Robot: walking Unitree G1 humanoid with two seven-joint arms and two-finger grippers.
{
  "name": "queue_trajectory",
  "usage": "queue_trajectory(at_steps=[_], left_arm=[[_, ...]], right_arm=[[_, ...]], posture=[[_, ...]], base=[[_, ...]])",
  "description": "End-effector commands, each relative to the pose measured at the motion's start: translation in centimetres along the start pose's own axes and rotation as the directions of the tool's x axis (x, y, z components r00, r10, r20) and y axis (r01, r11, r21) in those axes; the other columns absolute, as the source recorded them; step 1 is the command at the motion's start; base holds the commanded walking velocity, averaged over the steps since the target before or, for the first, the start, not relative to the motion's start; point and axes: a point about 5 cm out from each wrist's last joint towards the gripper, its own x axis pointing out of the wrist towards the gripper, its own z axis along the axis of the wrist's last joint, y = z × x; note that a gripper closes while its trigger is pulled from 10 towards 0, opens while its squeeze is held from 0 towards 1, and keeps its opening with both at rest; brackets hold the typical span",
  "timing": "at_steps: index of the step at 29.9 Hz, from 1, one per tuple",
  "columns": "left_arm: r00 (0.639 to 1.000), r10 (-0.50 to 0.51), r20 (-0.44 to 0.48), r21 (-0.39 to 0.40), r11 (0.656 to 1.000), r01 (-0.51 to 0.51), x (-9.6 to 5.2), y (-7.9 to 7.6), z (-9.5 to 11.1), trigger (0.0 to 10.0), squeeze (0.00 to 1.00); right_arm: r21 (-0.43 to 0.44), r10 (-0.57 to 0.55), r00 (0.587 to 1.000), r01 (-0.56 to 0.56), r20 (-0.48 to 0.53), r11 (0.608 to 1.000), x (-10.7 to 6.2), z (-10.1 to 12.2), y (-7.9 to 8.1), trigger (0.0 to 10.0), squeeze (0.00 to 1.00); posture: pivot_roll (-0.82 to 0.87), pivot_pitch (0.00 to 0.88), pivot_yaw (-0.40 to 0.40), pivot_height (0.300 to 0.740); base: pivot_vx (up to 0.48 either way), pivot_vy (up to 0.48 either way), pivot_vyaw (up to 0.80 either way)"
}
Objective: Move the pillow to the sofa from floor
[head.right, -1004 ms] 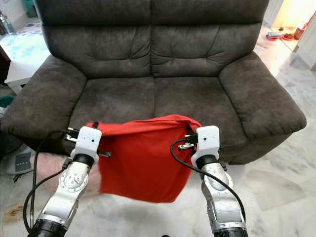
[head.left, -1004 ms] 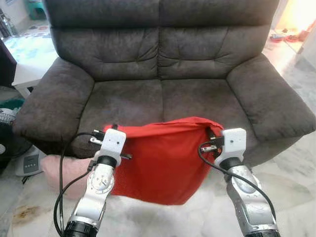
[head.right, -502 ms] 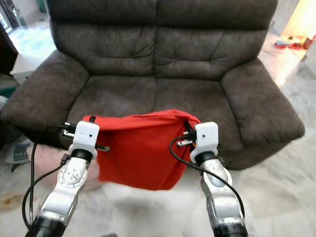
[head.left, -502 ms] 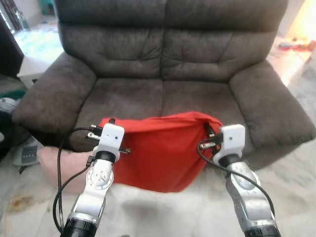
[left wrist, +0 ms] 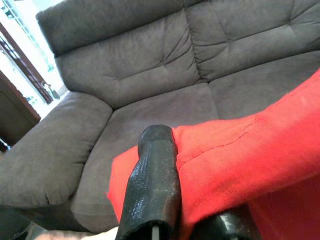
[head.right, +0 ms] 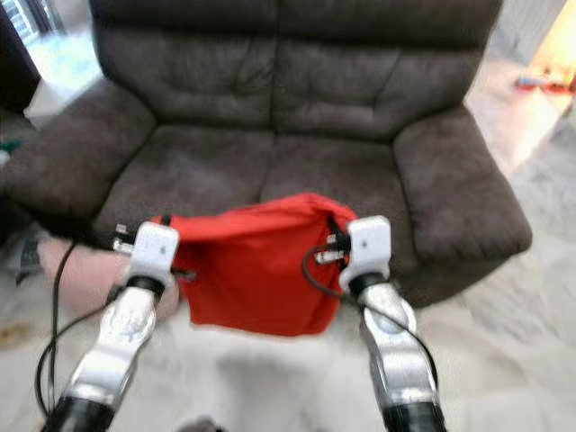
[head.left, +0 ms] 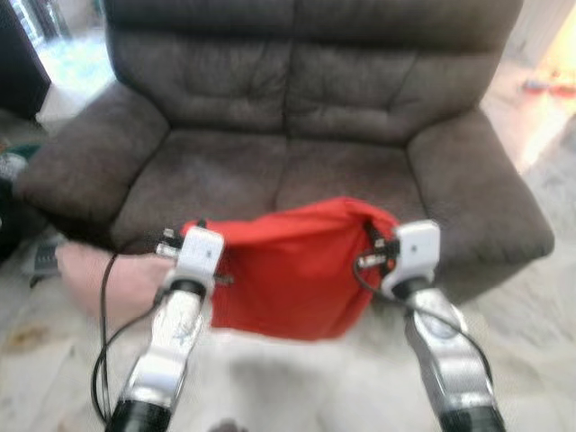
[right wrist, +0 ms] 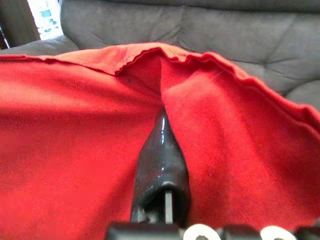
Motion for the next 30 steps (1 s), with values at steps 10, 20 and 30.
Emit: queue_trajectory(at_steps=[10, 20, 30], left_arm=[[0.994, -0.005, 0.109, -0.011, 1.0, 0.007, 0.5, -0.1, 2.22, 10.0, 0.0], [0.994, -0.019, 0.106, -0.017, 1.0, 0.021, 0.49, -0.32, 2.2, 10.0, 0.0], [0.991, -0.05, 0.124, -0.03, 0.998, 0.054, -0.1, -0.58, 2.19, 10.0, 0.0]], right_arm=[[0.002, -0.03, 0.998, 0.03, 0.052, 1.0, 0.13, 0.93, -0.59, 10.0, 0.0], [0.002, -0.026, 0.998, 0.026, 0.056, 1.0, 0.14, 0.9, -0.26, 10.0, 0.0], [-0.006, -0.022, 0.998, 0.022, 0.057, 1.0, -0.05, 0.74, -0.04, 10.0, 0.0]], posture=[[0.09, 0.065, -0.007, 0.74], [0.09, 0.045, -0.002, 0.74], [0.09, 0.039, 0.003, 0.74]], base=[[0.0, -0.311, 0.0], [0.0, -0.143, 0.0], [0.0, 0.0, 0.0]])
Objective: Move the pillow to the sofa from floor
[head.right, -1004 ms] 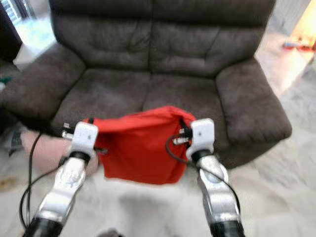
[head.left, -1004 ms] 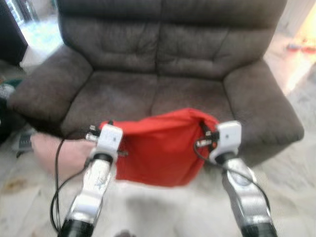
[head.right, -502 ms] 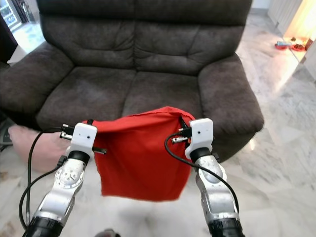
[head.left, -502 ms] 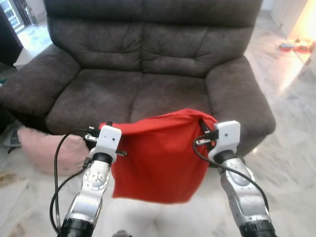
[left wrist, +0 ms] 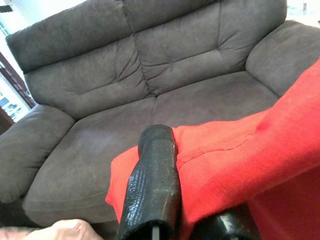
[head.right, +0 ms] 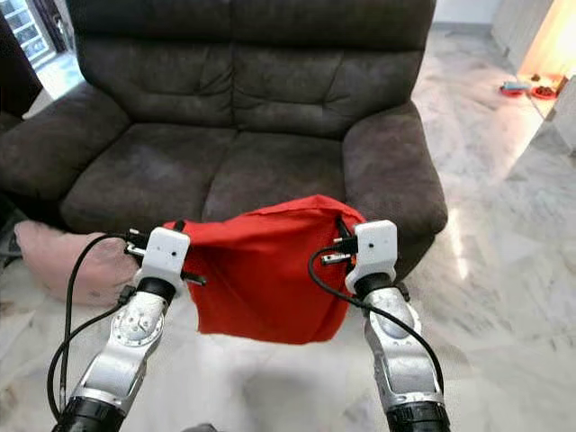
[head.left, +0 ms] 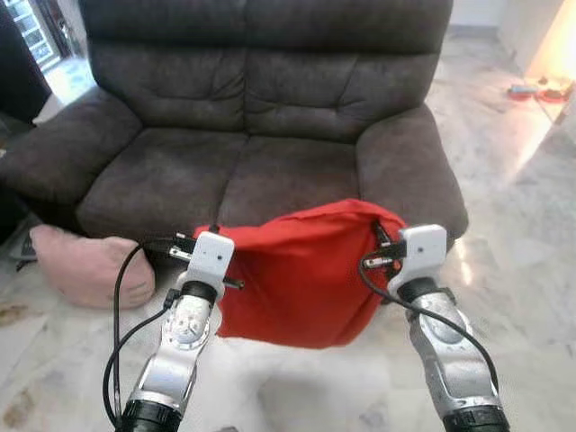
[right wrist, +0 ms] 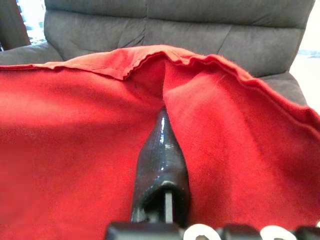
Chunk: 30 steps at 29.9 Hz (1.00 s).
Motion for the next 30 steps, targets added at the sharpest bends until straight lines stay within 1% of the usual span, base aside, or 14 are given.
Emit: queue_trajectory(at_steps=[1, 11, 15, 17, 20, 25, 30], left_arm=[[0.99, 0.029, 0.141, -0.014, 1.0, -0.027, 0.3, 0.9, 2.6, 10.0, 0.0], [0.988, 0.011, 0.157, -0.042, 0.999, -0.004, 0.4, 0.6, 3.2, 10.0, 0.0], [0.986, -0.003, 0.166, -0.034, 0.999, 0.008, 0.2, 0.6, 3.3, 10.0, 0.0], [0.985, -0.007, 0.172, -0.03, 0.999, 0.013, 0.1, 0.6, 3.4, 10.0, 0.0], [0.985, -0.006, 0.174, -0.029, 1.0, 0.011, 0.1, 0.7, 3.4, 10.0, 0.0], [0.983, -0.009, 0.181, -0.027, 1.0, 0.014, 0.1, 0.8, 3.6, 10.0, 0.0], [0.983, -0.009, 0.183, -0.028, 1.0, 0.014, 0.2, 0.8, 3.7, 10.0, 0.0]], right_arm=[[-0.008, 0.012, 0.998, -0.012, 0.059, 1.0, 0.3, 1.2, 0.4, 10.0, 0.0], [-0.006, 0.009, 0.998, -0.008, 0.069, 1.0, 0.4, 1.3, 0.5, 10.0, 0.0], [-0.009, -0.004, 0.998, 0.005, 0.07, 1.0, 0.3, 1.3, 0.4, 10.0, 0.0], [-0.027, 0.001, 0.997, 0.001, 0.071, 1.0, 0.4, 1.3, 0.5, 10.0, 0.0], [-0.019, 0.003, 0.997, -0.002, 0.073, 1.0, 0.4, 1.3, 0.6, 10.0, 0.0], [-0.016, 0.004, 0.997, -0.002, 0.076, 1.0, 0.4, 1.4, 0.6, 10.0, 0.0], [-0.02, -0.005, 0.997, 0.006, 0.076, 1.0, 0.3, 1.4, 0.3, 10.0, 0.0]], posture=[[0.09, 0.04, 0.004, 0.74], [0.09, 0.052, 0.001, 0.74], [0.1, 0.06, 0.001, 0.74], [0.1, 0.063, 0.002, 0.74], [0.1, 0.063, 0.002, 0.74], [0.11, 0.069, 0.004, 0.74], [0.11, 0.07, 0.004, 0.74]], base=[[0.0, 0.0, 0.0], [0.0, 0.0, 0.0], [0.0, 0.0, 0.0], [0.0, 0.0, 0.0], [0.0, 0.0, 0.0], [0.308, 0.0, 0.0], [0.355, 0.0, 0.0]])
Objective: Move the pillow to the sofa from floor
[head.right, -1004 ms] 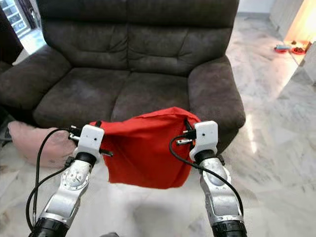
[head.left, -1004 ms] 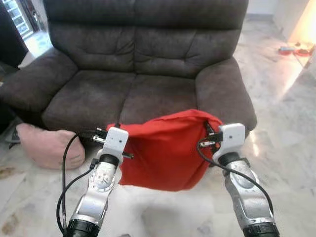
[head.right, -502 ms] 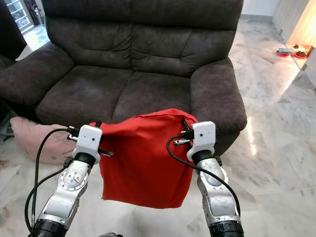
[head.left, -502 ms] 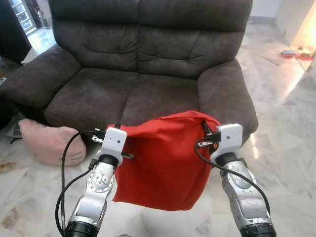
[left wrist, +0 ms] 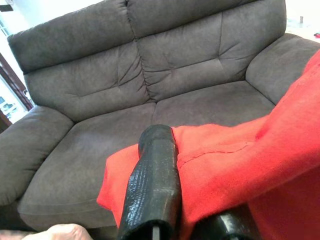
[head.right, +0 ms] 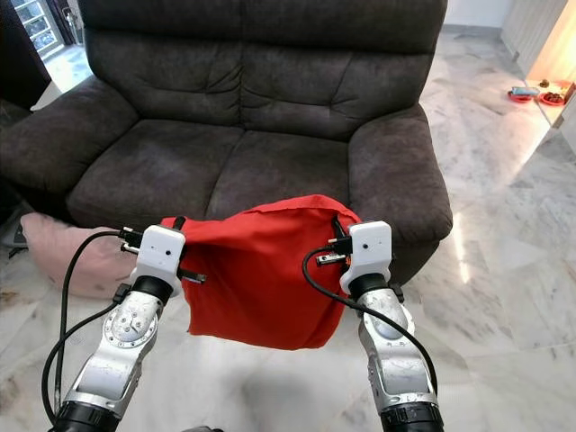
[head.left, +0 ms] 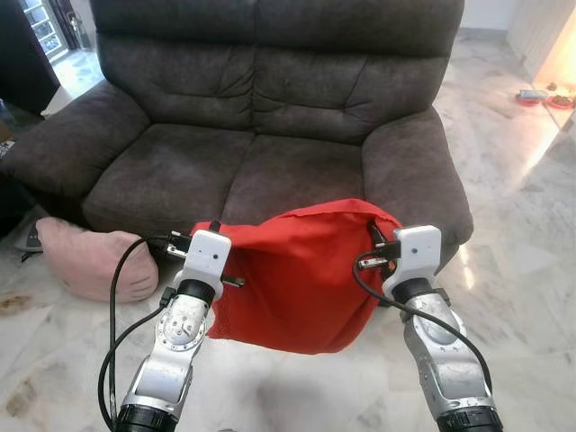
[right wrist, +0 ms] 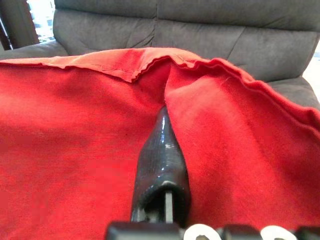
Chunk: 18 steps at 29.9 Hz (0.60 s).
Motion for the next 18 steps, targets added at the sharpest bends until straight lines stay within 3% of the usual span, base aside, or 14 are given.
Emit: queue_trajectory(at_steps=[1, 18], left_arm=[[0.99, 0.013, 0.138, 0.0, 1.0, -0.013, 0.56, 0.44, 2.74, 10.0, 0.0], [0.99, 0.011, 0.137, -0.007, 1.0, -0.01, 0.6, 0.23, 2.78, 10.0, 0.0]], right_arm=[[-0.008, 0.005, 0.998, -0.004, 0.063, 1.0, 0.31, 1.28, 0.05, 10.0, 0.0], [-0.012, -0.005, 0.998, 0.006, 0.064, 1.0, 0.23, 1.43, -0.33, 10.0, 0.0]], posture=[[0.11, 0.07, 0.004, 0.74], [0.1, 0.072, -0.001, 0.74]], base=[[0.36, 0.0, 0.0], [0.36, 0.0, 0.0]])
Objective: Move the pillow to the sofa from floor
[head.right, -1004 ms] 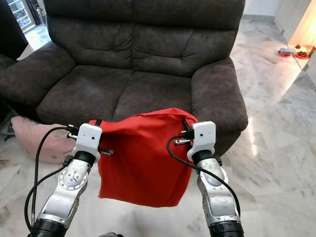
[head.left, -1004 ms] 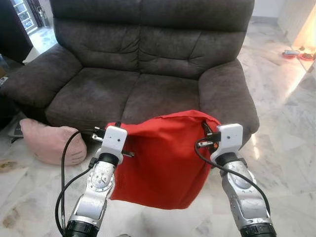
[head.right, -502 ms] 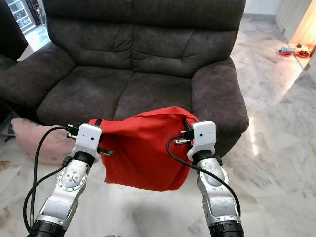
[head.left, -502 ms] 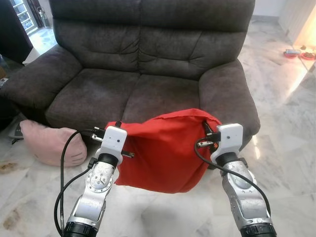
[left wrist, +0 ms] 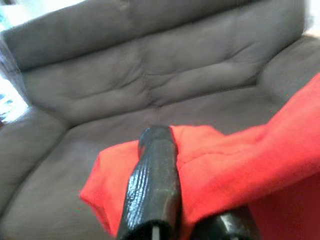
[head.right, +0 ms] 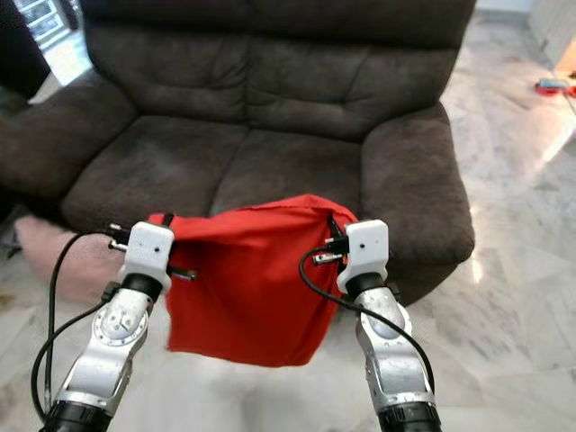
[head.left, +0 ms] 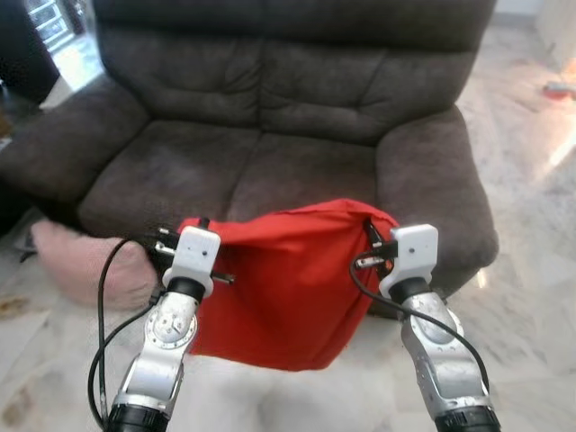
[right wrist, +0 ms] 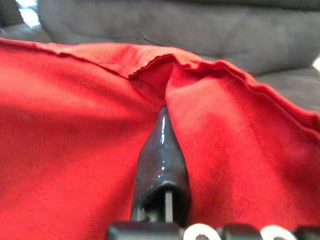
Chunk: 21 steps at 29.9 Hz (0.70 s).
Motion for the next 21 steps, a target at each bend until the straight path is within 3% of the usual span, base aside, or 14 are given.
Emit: queue_trajectory(at_steps=[1, 15, 21], left_arm=[[0.995, 0.019, 0.098, 0.018, 1.0, -0.021, 0.4, 0.9, 1.8, 10.0, 0.0], [0.993, 0.025, 0.113, 0.029, 0.999, -0.028, 0.6, 1.2, 2.2, 10.0, 0.0], [0.979, 0.025, 0.202, 0.08, 0.996, -0.042, 1.2, 2.1, 4.6, 10.0, 0.0]], right_arm=[[0.001, 0.01, 0.995, -0.01, 0.104, 1.0, 0.8, 2.3, 0.4, 10.0, 0.0], [0.001, 0.017, 0.993, -0.018, 0.118, 1.0, 0.9, 2.9, 0.6, 10.0, 0.0], [0.024, 0.013, 0.975, -0.018, 0.222, 1.0, 1.3, 5.6, 0.6, 10.0, 0.0]], posture=[[0.1, 0.072, -0.001, 0.74], [0.1, 0.067, -0.004, 0.74], [0.11, 0.067, -0.007, 0.74]], base=[[0.364, 0.0, 0.0], [0.366, 0.0, 0.0], [0.368, 0.0, 0.0]])
